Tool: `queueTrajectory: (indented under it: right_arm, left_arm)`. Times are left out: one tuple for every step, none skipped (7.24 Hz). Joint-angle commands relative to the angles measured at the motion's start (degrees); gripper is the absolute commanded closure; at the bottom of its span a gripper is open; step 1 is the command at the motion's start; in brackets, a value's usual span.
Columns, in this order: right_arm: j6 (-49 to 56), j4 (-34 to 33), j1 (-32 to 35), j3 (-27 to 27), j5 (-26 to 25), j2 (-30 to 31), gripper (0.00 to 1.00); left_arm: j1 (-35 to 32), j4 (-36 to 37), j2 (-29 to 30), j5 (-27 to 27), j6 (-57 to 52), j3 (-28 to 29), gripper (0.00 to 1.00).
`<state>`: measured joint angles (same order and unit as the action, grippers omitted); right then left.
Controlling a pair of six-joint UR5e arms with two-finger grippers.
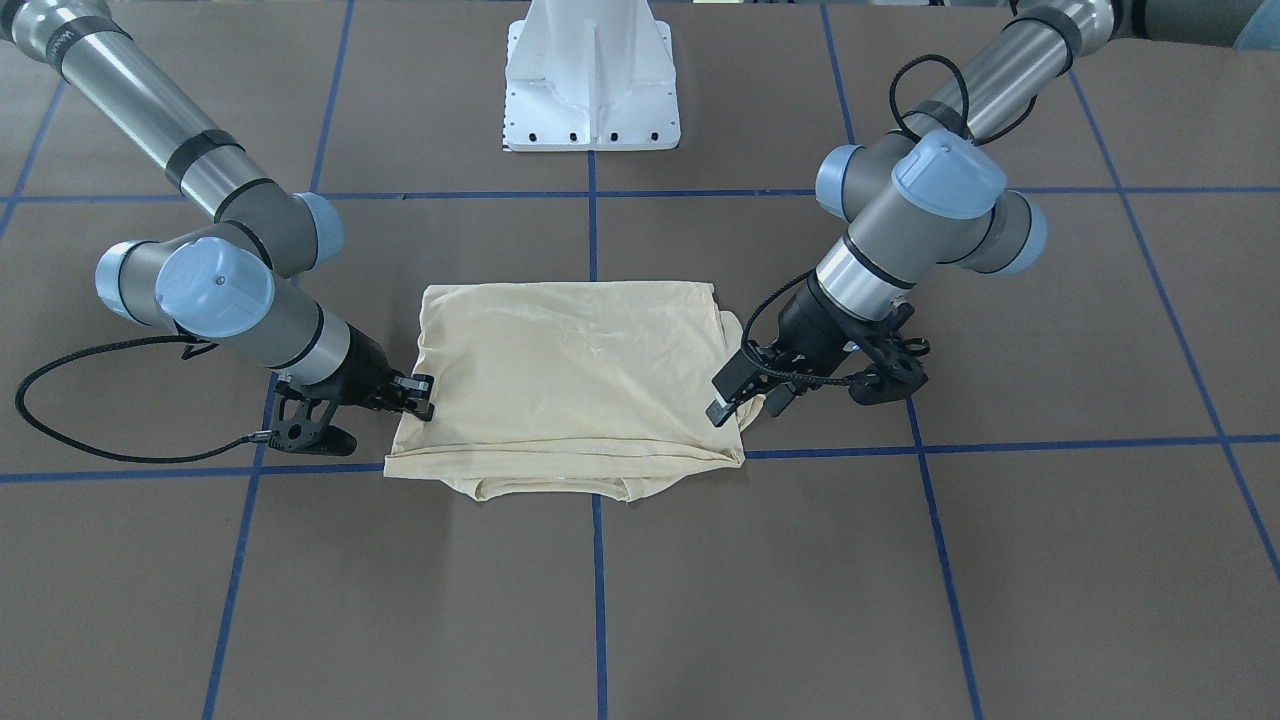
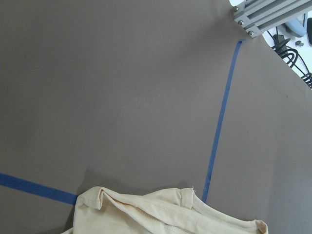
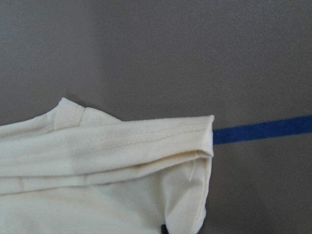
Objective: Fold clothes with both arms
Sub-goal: 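Lower the right gripper onto the shirt's farthest corner and grasp it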
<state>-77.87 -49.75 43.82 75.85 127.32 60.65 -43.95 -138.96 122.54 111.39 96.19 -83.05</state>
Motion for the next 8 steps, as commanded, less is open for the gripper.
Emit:
queueTrajectory:
  right_arm:
    - [0.1,0.0,0.6,1.2,0.4,0.2,1.00]
    - [0.1,0.0,0.7,1.7,0.6,0.6,1.00]
    - [0.1,0.0,0.7,3.5,0.8,1.8,1.00]
    - [0.0,0.0,0.7,7.5,1.9,4.7,1.00]
    - [0.0,0.0,0.1,12.4,2.2,8.4,1.00]
    - [-0.1,0.0,-1.5,17.3,2.2,12.3,1.00]
    - [-0.1,0.1,-4.2,21.4,2.2,16.0,1.00]
    - [-0.3,0.2,-6.6,23.9,2.8,17.6,1.00]
  left_arm:
    - [0.0,0.0,0.0,0.0,0.2,0.0,0.00]
    - [0.0,0.0,0.0,0.0,0.2,0.0,0.00]
    - [0.0,0.0,0.0,0.0,0.3,-0.1,0.00]
    - [0.0,0.0,0.0,0.0,0.3,-0.1,0.00]
    - [0.0,0.0,0.0,0.1,0.3,-0.3,0.00]
    - [0.0,0.1,0.0,0.1,0.3,-0.4,0.00]
    - [0.0,0.0,0.0,0.1,0.3,-0.5,0.00]
    - [0.0,0.0,0.0,0.1,0.3,-0.8,0.00]
